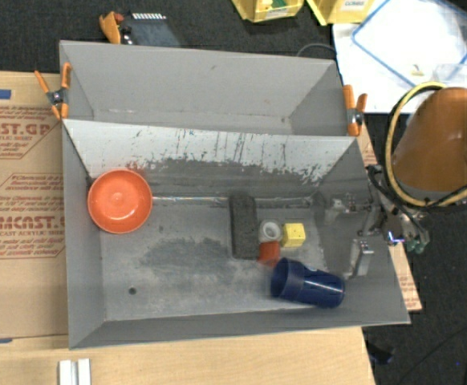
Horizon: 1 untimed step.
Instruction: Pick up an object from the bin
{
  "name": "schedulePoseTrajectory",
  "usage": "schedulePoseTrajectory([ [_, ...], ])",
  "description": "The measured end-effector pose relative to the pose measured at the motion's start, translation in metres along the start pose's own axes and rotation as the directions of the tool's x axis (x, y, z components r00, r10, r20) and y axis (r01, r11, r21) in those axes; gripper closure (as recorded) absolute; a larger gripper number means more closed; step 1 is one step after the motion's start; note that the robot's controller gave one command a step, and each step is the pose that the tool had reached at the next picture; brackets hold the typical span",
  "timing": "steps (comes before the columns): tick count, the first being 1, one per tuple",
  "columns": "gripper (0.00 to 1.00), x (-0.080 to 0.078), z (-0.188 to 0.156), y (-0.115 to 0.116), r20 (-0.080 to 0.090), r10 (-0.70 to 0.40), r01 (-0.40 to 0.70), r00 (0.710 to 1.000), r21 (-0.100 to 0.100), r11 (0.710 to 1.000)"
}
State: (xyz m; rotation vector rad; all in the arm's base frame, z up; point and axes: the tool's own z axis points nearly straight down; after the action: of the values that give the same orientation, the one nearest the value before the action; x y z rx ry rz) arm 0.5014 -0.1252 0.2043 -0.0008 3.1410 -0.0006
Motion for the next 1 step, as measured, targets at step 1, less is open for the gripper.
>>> schedulePoseTrajectory([
  [1, 0.00, 0.0197, 0.0471, 0.0225, -0.006, 0.033, -0.033, 0.999, -0.002, 0.999],
])
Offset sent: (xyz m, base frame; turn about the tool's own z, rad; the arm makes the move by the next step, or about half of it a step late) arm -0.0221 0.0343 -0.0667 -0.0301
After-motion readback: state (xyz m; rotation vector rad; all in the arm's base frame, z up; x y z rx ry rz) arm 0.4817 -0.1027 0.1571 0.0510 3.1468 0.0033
